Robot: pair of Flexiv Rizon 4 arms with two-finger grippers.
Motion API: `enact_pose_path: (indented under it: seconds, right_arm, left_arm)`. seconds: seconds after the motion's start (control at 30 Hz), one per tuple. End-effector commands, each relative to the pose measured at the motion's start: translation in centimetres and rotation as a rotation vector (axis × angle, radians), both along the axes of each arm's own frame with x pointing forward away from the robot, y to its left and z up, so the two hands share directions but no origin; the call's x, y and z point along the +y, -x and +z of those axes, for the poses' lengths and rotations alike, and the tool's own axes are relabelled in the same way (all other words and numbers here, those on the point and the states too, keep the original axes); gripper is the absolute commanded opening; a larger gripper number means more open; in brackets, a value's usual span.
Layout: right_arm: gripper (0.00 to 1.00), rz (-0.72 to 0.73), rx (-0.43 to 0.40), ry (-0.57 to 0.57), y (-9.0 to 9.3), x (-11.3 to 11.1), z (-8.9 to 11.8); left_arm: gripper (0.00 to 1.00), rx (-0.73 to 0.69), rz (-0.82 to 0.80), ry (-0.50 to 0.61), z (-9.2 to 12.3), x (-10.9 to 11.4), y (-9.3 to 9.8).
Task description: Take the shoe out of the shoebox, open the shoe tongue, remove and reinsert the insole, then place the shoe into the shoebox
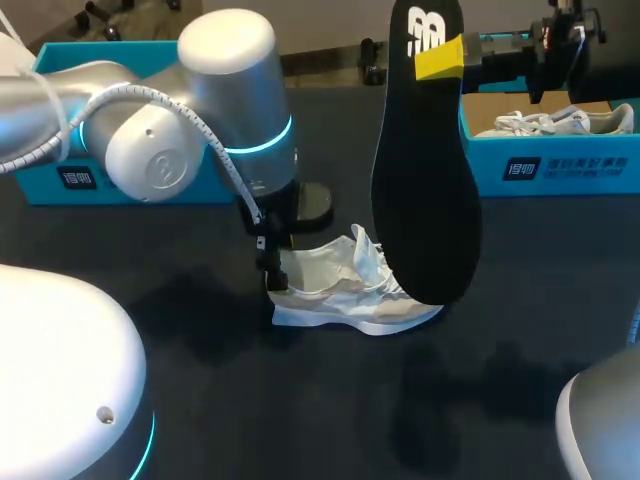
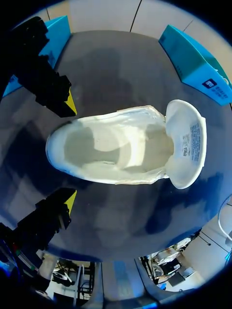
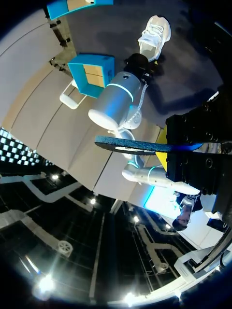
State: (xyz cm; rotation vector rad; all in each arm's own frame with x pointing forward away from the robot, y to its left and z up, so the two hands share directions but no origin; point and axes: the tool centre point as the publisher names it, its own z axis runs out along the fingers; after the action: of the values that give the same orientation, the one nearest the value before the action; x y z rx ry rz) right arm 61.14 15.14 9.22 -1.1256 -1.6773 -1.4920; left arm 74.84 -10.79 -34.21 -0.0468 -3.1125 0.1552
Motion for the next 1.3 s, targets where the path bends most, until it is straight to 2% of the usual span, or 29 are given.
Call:
enact_pose_path:
  seconds: [0.03,0.4,0.73,1.0,1.3]
  right_arm:
    - [0.00,0.003,0.002,0.003,-0.4,0.4,0.1]
    - [0.00,0.003,0.002,0.003,-0.4,0.4,0.1]
    - [0.00,0.003,0.002,0.003,-0.4,0.4,0.1]
    - [0.00,0.003,0.002,0.003,-0.4,0.4,0.1]
    - [0.00,0.003,0.002,0.003,-0.4,0.4,0.1]
  left_arm:
    - [1.00,-0.004,0.001,0.000,0.0,0.1,0.1]
    - [1.00,-0.004,0.001,0.000,0.0,0.1,0.1]
    - [1.00,-0.027,0.002,0.069,1.6,-0.9,-0.5]
    - [1.00,-0.046,-0.005,0.128,2.7,-2.6,-2.0]
    - [1.00,-0.041,-0.005,0.145,1.9,-4.7,-4.1]
